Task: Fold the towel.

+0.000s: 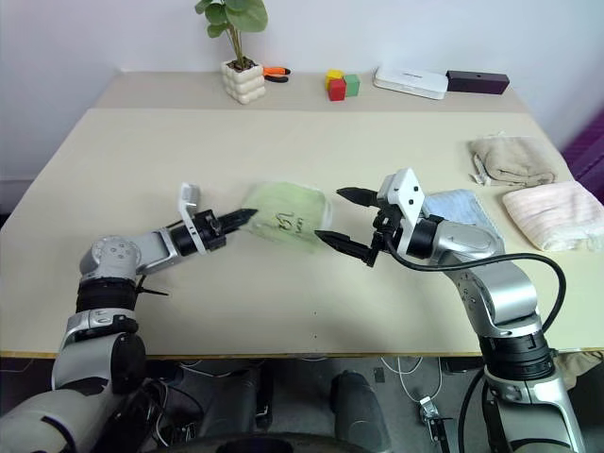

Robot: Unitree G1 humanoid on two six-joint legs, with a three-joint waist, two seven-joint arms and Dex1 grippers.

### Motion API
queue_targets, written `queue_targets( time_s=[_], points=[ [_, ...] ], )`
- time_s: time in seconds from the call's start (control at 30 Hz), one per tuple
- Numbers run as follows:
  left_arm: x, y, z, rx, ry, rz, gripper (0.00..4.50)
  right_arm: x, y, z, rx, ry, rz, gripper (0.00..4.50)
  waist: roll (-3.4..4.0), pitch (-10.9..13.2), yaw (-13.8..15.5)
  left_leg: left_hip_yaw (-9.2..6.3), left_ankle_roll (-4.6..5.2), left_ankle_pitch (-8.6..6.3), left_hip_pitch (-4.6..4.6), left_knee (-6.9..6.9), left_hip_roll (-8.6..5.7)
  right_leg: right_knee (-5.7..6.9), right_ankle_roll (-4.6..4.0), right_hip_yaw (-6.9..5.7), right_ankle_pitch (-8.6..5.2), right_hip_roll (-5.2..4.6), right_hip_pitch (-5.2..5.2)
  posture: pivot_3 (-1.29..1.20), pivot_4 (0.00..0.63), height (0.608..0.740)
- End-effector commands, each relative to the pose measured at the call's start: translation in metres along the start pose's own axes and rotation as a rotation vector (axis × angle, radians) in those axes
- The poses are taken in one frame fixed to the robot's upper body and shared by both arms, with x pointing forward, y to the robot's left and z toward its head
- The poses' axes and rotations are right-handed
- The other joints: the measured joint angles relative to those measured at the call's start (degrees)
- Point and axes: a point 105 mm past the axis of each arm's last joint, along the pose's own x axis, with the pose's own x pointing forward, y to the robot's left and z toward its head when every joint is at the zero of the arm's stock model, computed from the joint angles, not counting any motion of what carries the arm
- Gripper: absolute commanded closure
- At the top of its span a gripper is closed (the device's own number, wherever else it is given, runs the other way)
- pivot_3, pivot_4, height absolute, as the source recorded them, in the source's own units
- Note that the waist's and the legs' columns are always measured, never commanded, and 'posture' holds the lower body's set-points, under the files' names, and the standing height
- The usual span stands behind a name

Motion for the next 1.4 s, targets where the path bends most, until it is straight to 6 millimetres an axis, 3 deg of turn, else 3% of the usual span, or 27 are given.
queue_targets(
  time_s=[0.03, 0.07, 0.17, 0.23, 0.43, 0.6, 0.7, 0.93, 1.17, 1.27, 1.4],
  points=[
    [-0.03, 0.012, 0.05, 0.091, -0.267, 0.101, 4.44, -0.007, 0.0, 0.012, -0.04, -0.025, -0.001, 0.0, -0.04, 0.03, -0.21, 0.0, 0.0, 0.0, 0.0, -0.04, 0.0, 0.0, 0.04, 0.0, 0.02, 0.0, -0.02, 0.0, 0.15, 0.735],
    [-0.037, 0.015, 0.058, 0.101, -0.319, 0.137, 4.44, -0.008, -0.001, 0.011, -0.039, -0.024, -0.002, 0.0, -0.04, 0.03, -0.22, 0.01, 0.0, 0.0, 0.0, -0.15, 0.0, -0.04, 0.14, 0.0, 0.07, -0.01, -0.05, 0.0, 0.15, 0.735],
    [-0.091, 0.016, 0.104, 0.15, -0.644, 0.231, 4.44, -0.008, -0.006, 0.007, -0.034, -0.011, -0.002, 0.0, -0.13, 0.08, -0.6, 0.05, -0.01, 0.01, 0.0, -0.31, -0.01, -0.14, 0.16, 0.0, 0.08, -0.01, -0.08, 0.0, 0.15, 0.735],
    [-0.12, 0.014, 0.12, 0.172, -0.822, 0.294, 4.44, -0.005, -0.007, 0.007, -0.031, -0.015, 0.009, 0.0, -0.25, 0.15, -0.75, 0.06, -0.01, 0.01, 0.0, -0.35, 0.01, -0.17, 0.17, 0.0, 0.09, -0.02, -0.09, 0.0, 0.15, 0.735],
    [-0.18, 0.016, 0.129, 0.211, -1.164, 0.461, 4.44, -0.002, -0.008, 0.007, -0.031, -0.015, 0.026, 0.0, -0.27, 0.14, -0.2, 0.09, -0.05, 0.03, 0.0, -0.31, -0.02, -0.17, 0.17, -0.01, 0.09, -0.06, -0.03, 0.0, 0.15, 0.735],
    [-0.165, 0.044, 0.091, 0.047, -1.122, 0.543, 4.44, 0.0, -0.012, 0.008, -0.047, -0.008, 0.032, 0.0, -0.3, 0.15, 0.65, 0.12, -0.05, 0.03, 0.05, -0.26, -0.04, -0.17, 0.17, 0.0, 0.09, -0.05, 0.04, 0.0, 0.15, 0.735],
    [-0.155, 0.049, 0.076, -0.018, -1.08, 0.525, 4.44, 0.0, -0.014, 0.01, -0.057, -0.009, 0.025, 0.0, -0.32, 0.14, 0.63, 0.1, -0.05, 0.03, 0.05, -0.22, -0.04, -0.17, 0.16, 0.0, 0.09, -0.03, 0.04, 0.0, 0.15, 0.735],
    [-0.137, 0.041, 0.066, -0.068, -1.013, 0.472, 4.44, -0.005, -0.014, 0.006, -0.053, -0.001, 0.004, 0.0, -0.33, 0.14, 0.51, 0.06, -0.05, 0.03, 0.05, -0.23, -0.03, -0.16, 0.17, 0.0, 0.09, 0.02, 0.05, 0.0, 0.15, 0.735],
    [-0.137, 0.041, 0.067, -0.047, -0.98, 0.47, 4.44, -0.011, -0.018, 0.005, -0.051, 0.009, -0.017, 0.0, -0.33, 0.14, 0.5, 0.06, -0.05, 0.03, 0.07, -0.24, -0.03, -0.17, 0.15, 0.0, 0.09, 0.02, 0.05, 0.0, 0.15, 0.735],
    [-0.135, 0.04, 0.065, -0.044, -0.964, 0.469, 3.45, -0.01, -0.018, 0.005, -0.05, 0.005, -0.019, 0.0, -0.33, 0.14, 0.54, 0.06, -0.05, 0.03, 0.07, -0.25, -0.03, -0.17, 0.15, 0.0, 0.08, 0.03, 0.05, 0.0, 0.15, 0.735],
    [-0.127, 0.034, 0.06, -0.055, -0.944, 0.434, 1.48, -0.008, -0.018, 0.004, -0.051, 0.006, -0.019, 0.0, -0.33, 0.14, 0.56, 0.07, -0.05, 0.03, 0.07, -0.24, -0.03, -0.17, 0.15, 0.0, 0.08, 0.01, 0.06, 0.0, 0.15, 0.735]
  ],
)
